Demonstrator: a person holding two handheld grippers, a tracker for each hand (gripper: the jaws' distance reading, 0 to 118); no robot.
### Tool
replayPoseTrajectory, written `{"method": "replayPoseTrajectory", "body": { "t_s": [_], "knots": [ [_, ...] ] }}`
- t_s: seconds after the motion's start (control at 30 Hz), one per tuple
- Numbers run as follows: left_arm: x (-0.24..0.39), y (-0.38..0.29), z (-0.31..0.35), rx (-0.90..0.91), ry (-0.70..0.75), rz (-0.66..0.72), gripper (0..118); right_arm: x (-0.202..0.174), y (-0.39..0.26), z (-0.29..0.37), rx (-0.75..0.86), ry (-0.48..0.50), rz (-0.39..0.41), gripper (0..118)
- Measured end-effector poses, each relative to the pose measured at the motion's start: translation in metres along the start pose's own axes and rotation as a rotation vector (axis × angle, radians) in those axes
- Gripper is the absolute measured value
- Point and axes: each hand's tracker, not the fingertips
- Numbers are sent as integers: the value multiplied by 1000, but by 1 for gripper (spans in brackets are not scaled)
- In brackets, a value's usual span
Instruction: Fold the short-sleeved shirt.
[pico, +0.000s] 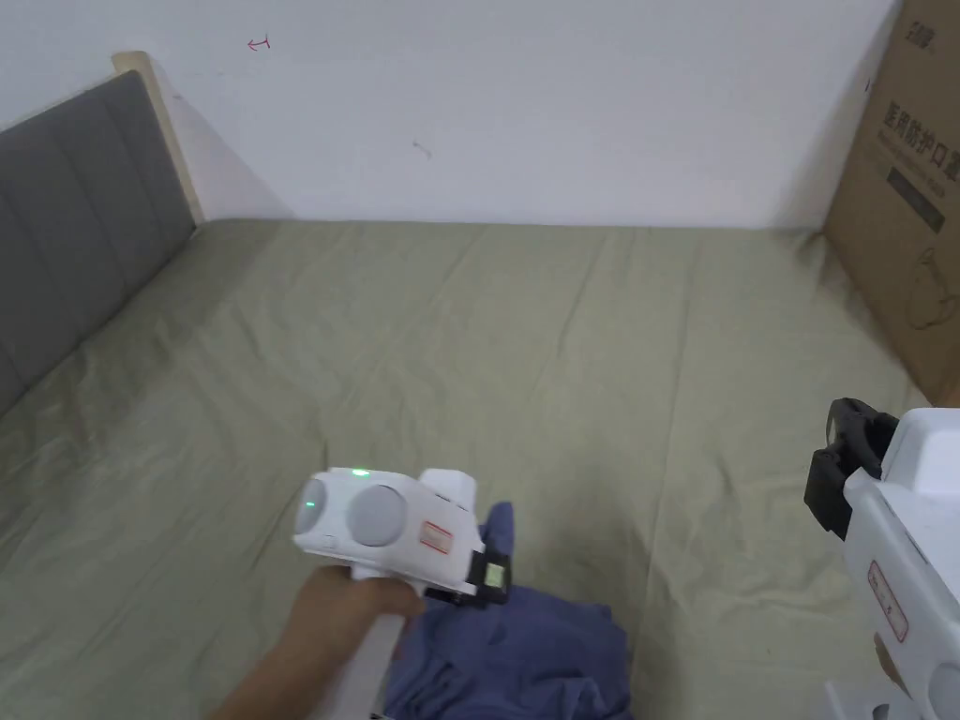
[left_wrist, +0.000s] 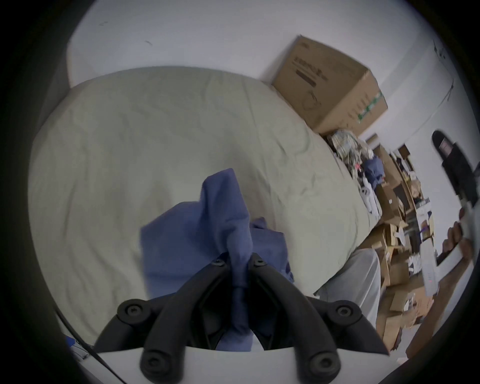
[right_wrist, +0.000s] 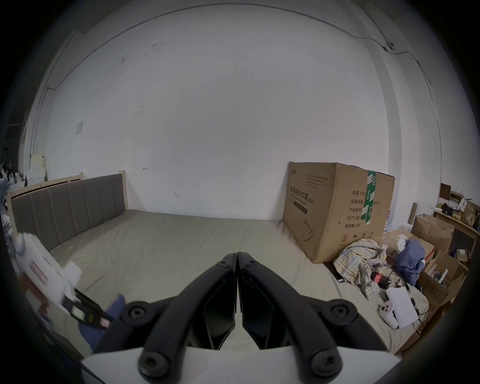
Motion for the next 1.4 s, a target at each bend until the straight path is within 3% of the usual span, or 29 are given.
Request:
{"method": "replayPoseTrajectory", "body": {
  "t_s": [0.27, 0.4, 0.5, 0.53, 0.57, 0.67, 0.77, 1.0, 1.07, 1.13, 1.2, 1.27, 1.4],
  "knots": [
    [50, -24, -124, -149, 109, -53, 9, 14, -8, 2, -23, -30, 2, 0],
    [61, -37, -143, -133, 167, -74, 10, 18, -9, 5, -30, -40, 12, 0],
    [61, -32, -130, -122, 141, -58, 30, 22, -9, 6, -29, -51, 5, 0],
    [61, -30, -123, -111, 123, -54, 42, 23, -9, 6, -29, -53, 1, 0],
    [61, -27, -113, -74, 61, -34, 64, 23, -9, 6, -28, -55, -2, 0],
    [63, -21, -73, 92, -9, -3, 91, 22, -7, 7, -25, -56, -3, 0],
    [62, -19, -31, 296, -21, -45, 91, 19, -4, 9, -18, -52, 1, 0],
    [44, -41, 16, 617, 183, -133, 90, 15, 0, 9, -8, -40, -2, 0],
    [34, -49, 16, 657, 211, -127, 87, 13, 0, 9, -7, -34, 3, 0],
    [23, -58, 16, 688, 217, -116, 76, 12, 0, 9, -9, -32, 6, 0],
    [13, -65, 14, 696, 239, -82, 43, 12, -1, 9, -13, -28, 7, 0],
    [2, -71, 12, 705, 228, -62, 3, 11, -1, 10, -16, -28, 11, 0],
    [-11, -78, 6, 686, 250, -44, 0, 10, -1, 8, -21, -28, 15, 0]
  ]
}}
